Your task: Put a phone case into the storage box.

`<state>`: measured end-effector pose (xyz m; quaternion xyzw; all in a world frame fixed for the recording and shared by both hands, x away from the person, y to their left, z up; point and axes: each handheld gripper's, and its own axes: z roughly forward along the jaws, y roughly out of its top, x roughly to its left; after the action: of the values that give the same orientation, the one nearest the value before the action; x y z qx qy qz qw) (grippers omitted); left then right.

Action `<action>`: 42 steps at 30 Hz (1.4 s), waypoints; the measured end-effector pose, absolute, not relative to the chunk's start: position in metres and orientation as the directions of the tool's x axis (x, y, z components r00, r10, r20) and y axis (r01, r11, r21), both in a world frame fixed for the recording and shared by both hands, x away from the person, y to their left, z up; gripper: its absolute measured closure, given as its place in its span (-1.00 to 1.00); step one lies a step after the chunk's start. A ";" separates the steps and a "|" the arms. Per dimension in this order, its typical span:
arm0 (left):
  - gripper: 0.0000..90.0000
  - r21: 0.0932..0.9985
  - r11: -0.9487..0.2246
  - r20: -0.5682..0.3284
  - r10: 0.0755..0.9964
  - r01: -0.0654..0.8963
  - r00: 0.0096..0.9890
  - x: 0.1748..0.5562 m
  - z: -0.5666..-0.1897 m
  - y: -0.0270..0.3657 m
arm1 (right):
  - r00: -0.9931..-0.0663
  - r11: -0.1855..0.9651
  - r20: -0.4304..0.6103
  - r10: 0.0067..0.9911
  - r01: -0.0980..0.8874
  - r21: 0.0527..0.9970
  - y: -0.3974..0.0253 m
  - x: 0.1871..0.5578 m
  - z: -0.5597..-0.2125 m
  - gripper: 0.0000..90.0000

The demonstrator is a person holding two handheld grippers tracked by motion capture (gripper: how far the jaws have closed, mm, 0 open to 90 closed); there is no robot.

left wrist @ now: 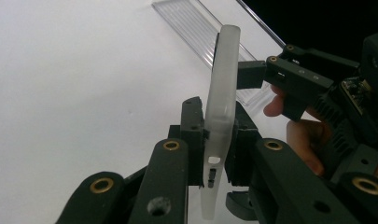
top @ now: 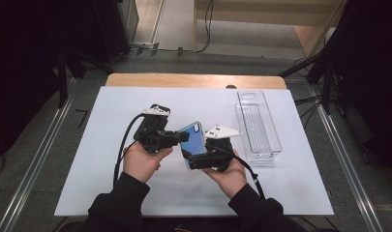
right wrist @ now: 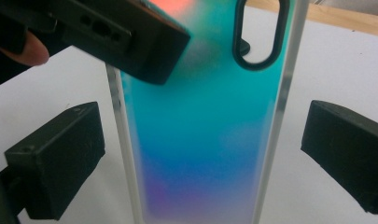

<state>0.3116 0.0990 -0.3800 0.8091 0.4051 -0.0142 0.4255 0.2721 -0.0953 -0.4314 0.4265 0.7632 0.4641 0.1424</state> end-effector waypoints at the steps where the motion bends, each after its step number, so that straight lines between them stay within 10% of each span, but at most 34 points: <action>1: 0.79 0.678 -0.313 -0.365 0.643 0.666 0.674 0.311 -0.381 0.098 | -0.595 0.204 0.177 0.784 0.516 0.832 -0.095 0.272 -0.431 -1.00; 18: 0.76 0.700 -0.317 -0.364 0.612 0.640 0.702 0.306 -0.382 0.091 | -0.601 0.204 0.165 0.782 0.497 0.843 -0.095 0.274 -0.431 -0.65; 30: -0.03 0.725 -0.284 -0.395 0.575 0.628 0.716 0.309 -0.376 0.104 | -0.572 0.197 0.182 0.800 0.536 0.821 -0.108 0.284 -0.436 -0.66; 42: -0.22 0.735 -0.330 -0.373 0.532 0.592 0.760 0.315 -0.395 0.116 | -0.577 0.207 0.179 0.797 0.540 0.816 -0.124 0.293 -0.436 -0.66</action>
<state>0.3151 0.1155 -0.3948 0.8148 0.3450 -0.0322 0.4648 0.2926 -0.1241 -0.4363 0.4374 0.7638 0.4529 0.1419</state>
